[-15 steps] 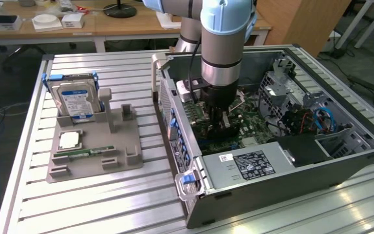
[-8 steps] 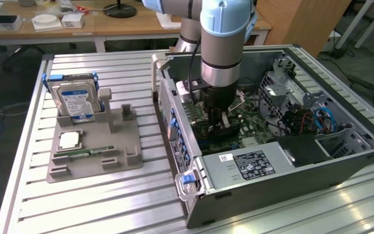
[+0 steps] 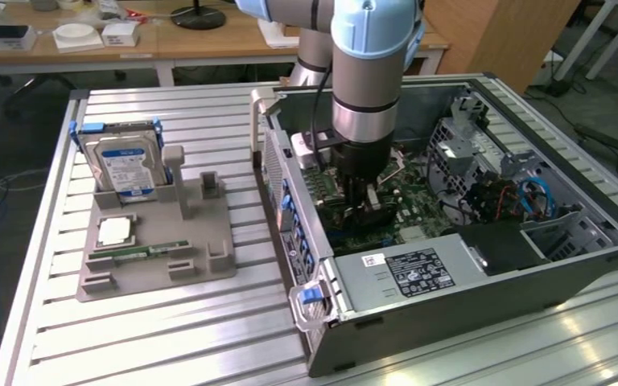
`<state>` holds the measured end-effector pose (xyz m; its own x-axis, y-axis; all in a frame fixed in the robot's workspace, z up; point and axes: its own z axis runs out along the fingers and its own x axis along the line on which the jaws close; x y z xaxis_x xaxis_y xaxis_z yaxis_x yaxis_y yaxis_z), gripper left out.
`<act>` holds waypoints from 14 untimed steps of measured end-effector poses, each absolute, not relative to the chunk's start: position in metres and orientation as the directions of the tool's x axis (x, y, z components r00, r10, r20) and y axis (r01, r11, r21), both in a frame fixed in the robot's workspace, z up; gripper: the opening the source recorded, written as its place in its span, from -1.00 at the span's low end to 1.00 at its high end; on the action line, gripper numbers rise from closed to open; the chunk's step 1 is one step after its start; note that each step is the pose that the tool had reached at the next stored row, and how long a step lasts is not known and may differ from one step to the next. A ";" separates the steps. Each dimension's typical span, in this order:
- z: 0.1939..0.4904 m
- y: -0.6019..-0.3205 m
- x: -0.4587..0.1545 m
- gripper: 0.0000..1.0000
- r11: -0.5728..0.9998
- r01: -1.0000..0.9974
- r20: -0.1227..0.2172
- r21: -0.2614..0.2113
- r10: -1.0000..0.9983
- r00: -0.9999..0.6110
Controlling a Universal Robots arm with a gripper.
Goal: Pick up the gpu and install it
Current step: 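Insert the gpu into the slot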
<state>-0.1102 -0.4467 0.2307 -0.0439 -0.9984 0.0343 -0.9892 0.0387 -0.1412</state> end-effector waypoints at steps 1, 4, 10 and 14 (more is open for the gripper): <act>0.231 -0.447 -0.110 -0.09 0.039 -0.989 0.034 -0.141 -0.998 -0.044; 0.233 -0.447 -0.110 -0.09 0.039 -0.989 0.034 -0.141 -0.998 -0.044; 0.239 -0.447 -0.110 -0.09 0.039 -0.989 0.034 -0.141 -0.998 -0.044; 0.244 -0.447 -0.110 -0.09 0.039 -0.989 0.034 -0.142 -0.998 -0.044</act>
